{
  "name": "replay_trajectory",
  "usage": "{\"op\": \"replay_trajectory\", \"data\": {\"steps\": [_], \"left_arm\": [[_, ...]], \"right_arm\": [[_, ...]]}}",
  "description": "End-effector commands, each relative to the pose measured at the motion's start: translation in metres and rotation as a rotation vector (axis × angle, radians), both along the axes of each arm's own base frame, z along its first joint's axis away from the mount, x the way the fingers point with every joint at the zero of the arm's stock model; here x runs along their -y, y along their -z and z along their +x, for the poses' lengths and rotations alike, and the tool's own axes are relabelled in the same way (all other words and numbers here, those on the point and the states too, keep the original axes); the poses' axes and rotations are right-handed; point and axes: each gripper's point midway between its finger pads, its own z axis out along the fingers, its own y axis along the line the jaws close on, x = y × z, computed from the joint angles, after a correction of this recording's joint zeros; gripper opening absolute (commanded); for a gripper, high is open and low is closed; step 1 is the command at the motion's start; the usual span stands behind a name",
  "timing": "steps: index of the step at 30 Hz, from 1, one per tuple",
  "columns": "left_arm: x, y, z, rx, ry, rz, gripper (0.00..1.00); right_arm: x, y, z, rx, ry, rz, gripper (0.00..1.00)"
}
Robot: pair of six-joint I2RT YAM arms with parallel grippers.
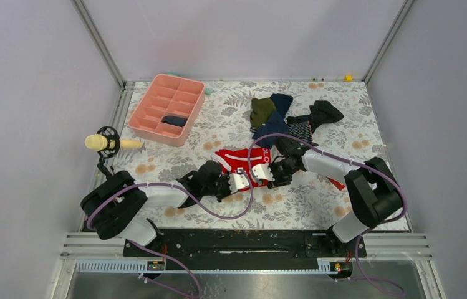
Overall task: Roll the underwear
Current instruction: Fold the underwear at the center of the board.
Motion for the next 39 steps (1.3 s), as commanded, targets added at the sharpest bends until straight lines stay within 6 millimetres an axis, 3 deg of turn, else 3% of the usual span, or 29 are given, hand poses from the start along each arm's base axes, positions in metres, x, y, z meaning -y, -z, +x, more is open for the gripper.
{"op": "replay_trajectory", "data": {"steps": [1, 9, 13, 16, 19, 21, 31, 39], "left_arm": [[-0.001, 0.005, 0.003, -0.019, -0.013, 0.016, 0.17], [-0.002, 0.009, 0.002, -0.020, -0.002, 0.031, 0.16], [-0.002, 0.011, 0.002, -0.018, 0.002, 0.041, 0.15], [-0.002, 0.013, 0.004, -0.023, -0.001, 0.050, 0.12], [-0.001, 0.014, 0.003, -0.031, 0.001, 0.057, 0.03], [0.000, 0.012, 0.003, -0.037, 0.002, 0.047, 0.00], [0.009, -0.019, -0.007, -0.165, 0.035, -0.033, 0.00], [0.012, -0.044, -0.032, -0.343, 0.087, -0.024, 0.00]], "right_arm": [[-0.001, 0.001, 0.008, 0.006, 0.001, -0.006, 0.48], [-0.005, 0.013, 0.038, 0.139, 0.094, 0.003, 0.47], [-0.003, 0.019, 0.040, 0.159, 0.092, -0.019, 0.42], [0.001, 0.026, 0.030, 0.144, 0.033, -0.056, 0.27], [0.002, 0.024, 0.021, 0.109, 0.016, -0.060, 0.07], [0.004, 0.017, 0.015, 0.082, 0.036, -0.059, 0.00], [0.011, -0.033, -0.021, -0.064, 0.227, -0.006, 0.00], [0.016, -0.038, -0.062, -0.262, 0.365, 0.001, 0.00]]}}
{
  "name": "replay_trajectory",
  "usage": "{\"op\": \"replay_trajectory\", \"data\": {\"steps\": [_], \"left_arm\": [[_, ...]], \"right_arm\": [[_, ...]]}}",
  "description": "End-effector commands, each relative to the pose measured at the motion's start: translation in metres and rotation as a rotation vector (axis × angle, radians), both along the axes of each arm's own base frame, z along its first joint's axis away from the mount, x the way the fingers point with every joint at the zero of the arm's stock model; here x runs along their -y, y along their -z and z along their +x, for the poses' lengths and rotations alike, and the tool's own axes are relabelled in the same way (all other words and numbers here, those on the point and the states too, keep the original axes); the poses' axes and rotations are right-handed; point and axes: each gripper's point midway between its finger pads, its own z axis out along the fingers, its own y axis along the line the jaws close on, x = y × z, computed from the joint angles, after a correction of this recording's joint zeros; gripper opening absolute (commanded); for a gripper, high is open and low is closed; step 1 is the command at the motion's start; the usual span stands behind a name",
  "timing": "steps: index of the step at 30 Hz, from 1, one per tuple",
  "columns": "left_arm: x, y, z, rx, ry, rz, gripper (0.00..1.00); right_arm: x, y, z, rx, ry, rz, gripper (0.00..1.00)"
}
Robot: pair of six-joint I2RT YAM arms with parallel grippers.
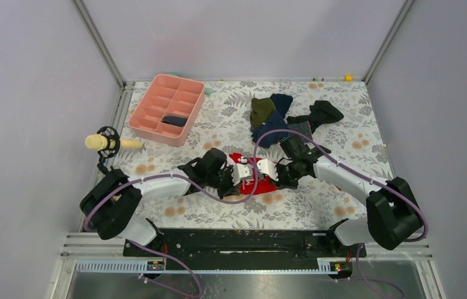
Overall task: Roll the underwear
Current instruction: Fold the underwear at the center of the board.
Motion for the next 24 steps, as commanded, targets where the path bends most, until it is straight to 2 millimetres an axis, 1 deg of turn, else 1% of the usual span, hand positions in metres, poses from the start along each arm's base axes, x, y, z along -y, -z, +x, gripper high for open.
{"op": "replay_trajectory", "data": {"steps": [1, 5, 11, 13, 15, 18, 21, 24], "left_arm": [[0.004, -0.027, -0.019, -0.118, 0.045, -0.034, 0.00], [0.009, -0.035, -0.018, -0.142, 0.086, -0.016, 0.00], [0.011, -0.043, -0.027, -0.219, 0.217, 0.042, 0.00], [0.012, -0.048, -0.024, -0.218, 0.251, 0.052, 0.00], [0.015, -0.049, -0.015, -0.211, 0.261, 0.054, 0.00], [0.020, -0.052, -0.003, -0.196, 0.267, 0.053, 0.00], [0.025, -0.053, 0.010, -0.184, 0.270, 0.051, 0.00], [0.033, -0.058, 0.025, -0.167, 0.263, 0.041, 0.00]], "right_arm": [[0.000, -0.009, -0.032, -0.165, 0.111, 0.023, 0.00], [0.003, -0.013, -0.045, -0.214, 0.153, 0.027, 0.00], [0.013, -0.017, -0.062, -0.272, 0.164, 0.019, 0.00], [0.014, -0.019, -0.066, -0.306, 0.173, 0.032, 0.00], [0.015, -0.022, -0.069, -0.347, 0.182, 0.039, 0.00], [0.016, -0.024, -0.064, -0.395, 0.218, 0.050, 0.00], [0.017, -0.029, -0.051, -0.434, 0.273, 0.068, 0.00], [0.017, -0.034, -0.038, -0.471, 0.315, 0.084, 0.00]]}}
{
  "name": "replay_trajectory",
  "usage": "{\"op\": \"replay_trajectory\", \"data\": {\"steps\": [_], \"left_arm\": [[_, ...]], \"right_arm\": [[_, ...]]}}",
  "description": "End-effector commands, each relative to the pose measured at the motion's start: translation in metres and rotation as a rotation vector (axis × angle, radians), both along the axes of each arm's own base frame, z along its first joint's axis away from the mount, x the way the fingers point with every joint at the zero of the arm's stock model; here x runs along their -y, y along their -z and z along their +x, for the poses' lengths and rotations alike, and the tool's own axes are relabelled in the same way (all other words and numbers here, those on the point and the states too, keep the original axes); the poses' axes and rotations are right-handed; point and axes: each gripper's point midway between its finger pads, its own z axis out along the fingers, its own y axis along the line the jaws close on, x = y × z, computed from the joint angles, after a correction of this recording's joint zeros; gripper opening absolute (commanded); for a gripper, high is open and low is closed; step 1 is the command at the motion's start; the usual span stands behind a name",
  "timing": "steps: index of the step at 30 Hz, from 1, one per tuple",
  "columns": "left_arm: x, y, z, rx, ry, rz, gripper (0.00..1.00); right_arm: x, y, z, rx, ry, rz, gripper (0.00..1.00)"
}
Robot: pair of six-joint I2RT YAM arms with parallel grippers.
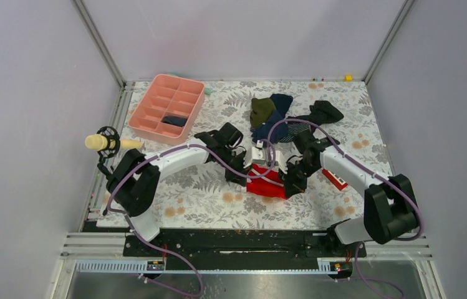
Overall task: Roll the underwear
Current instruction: Fold the underwear at the center of the board.
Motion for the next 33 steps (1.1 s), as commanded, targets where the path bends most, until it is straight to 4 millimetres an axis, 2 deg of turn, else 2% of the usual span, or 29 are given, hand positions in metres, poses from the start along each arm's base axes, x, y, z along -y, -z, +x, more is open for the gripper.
{"op": "replay_trajectory", "data": {"steps": [1, 5, 13, 20, 29, 33], "left_arm": [[0.013, -0.015, 0.021, 0.030, 0.033, -0.046, 0.00], [0.020, -0.012, 0.045, 0.083, 0.031, -0.032, 0.00], [0.023, -0.008, 0.097, 0.148, -0.015, -0.005, 0.00], [0.026, -0.009, 0.122, 0.176, -0.034, 0.001, 0.00], [0.036, -0.002, 0.151, 0.227, -0.029, 0.021, 0.00], [0.039, -0.001, 0.166, 0.264, -0.015, 0.033, 0.00]], "right_arm": [[-0.006, -0.020, 0.014, -0.074, 0.061, 0.058, 0.00], [-0.006, -0.025, 0.031, -0.118, 0.120, 0.074, 0.00], [0.008, -0.022, 0.050, -0.245, 0.178, 0.059, 0.00], [0.011, -0.024, 0.062, -0.354, 0.173, 0.069, 0.00], [0.018, -0.019, 0.075, -0.520, 0.214, 0.063, 0.00], [0.021, -0.014, 0.086, -0.555, 0.251, 0.040, 0.00]]}}
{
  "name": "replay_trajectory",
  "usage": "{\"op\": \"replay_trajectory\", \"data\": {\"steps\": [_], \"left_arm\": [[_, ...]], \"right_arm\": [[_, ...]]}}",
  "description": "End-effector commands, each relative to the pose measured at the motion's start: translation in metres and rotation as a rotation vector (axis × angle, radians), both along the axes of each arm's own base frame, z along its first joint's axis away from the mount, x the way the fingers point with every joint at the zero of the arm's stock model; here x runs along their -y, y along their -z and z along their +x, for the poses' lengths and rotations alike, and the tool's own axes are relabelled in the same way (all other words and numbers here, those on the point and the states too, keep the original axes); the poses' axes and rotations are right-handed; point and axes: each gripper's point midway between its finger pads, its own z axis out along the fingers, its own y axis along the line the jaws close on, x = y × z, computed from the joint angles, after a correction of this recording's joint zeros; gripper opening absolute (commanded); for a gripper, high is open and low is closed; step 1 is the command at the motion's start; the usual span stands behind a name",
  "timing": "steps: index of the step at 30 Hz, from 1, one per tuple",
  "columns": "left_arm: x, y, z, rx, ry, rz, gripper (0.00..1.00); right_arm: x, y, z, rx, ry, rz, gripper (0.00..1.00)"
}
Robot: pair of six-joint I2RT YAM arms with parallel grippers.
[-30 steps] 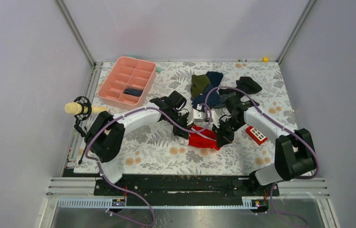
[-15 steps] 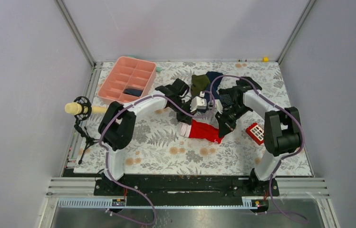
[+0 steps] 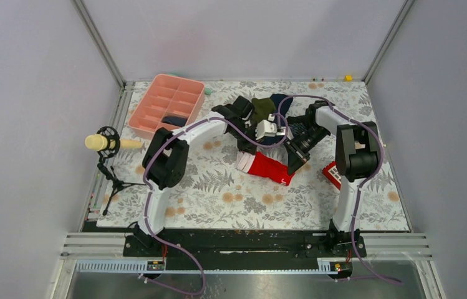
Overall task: Roll the underwear
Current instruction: Fold the underwear at the center of the board.
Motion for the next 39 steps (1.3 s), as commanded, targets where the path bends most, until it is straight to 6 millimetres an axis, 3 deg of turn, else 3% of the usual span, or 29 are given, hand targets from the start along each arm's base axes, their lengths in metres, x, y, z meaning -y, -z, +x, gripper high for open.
{"op": "replay_trajectory", "data": {"steps": [1, 9, 20, 26, 32, 37, 39], "left_arm": [[0.002, -0.012, 0.031, 0.110, 0.017, 0.004, 0.00], [-0.002, -0.001, 0.048, 0.125, 0.005, 0.041, 0.00], [-0.005, 0.006, 0.062, 0.083, -0.086, 0.047, 0.00], [-0.005, 0.010, 0.069, 0.042, -0.159, 0.031, 0.00], [-0.002, 0.011, 0.071, -0.037, -0.252, 0.002, 0.00], [-0.001, 0.010, 0.079, -0.062, -0.334, -0.007, 0.00], [-0.004, 0.012, 0.085, -0.097, -0.421, -0.011, 0.00]], "right_arm": [[0.003, -0.013, 0.006, -0.076, 0.031, -0.001, 0.00], [-0.002, -0.017, 0.036, -0.190, 0.107, -0.045, 0.00], [-0.010, -0.008, 0.051, -0.402, 0.251, -0.146, 0.01], [-0.013, -0.002, 0.067, -0.409, 0.325, -0.196, 0.09], [-0.014, -0.001, 0.081, -0.373, 0.354, -0.211, 0.11], [-0.012, -0.001, 0.093, -0.330, 0.385, -0.244, 0.21], [-0.007, -0.003, 0.098, -0.285, 0.400, -0.278, 0.36]]}}
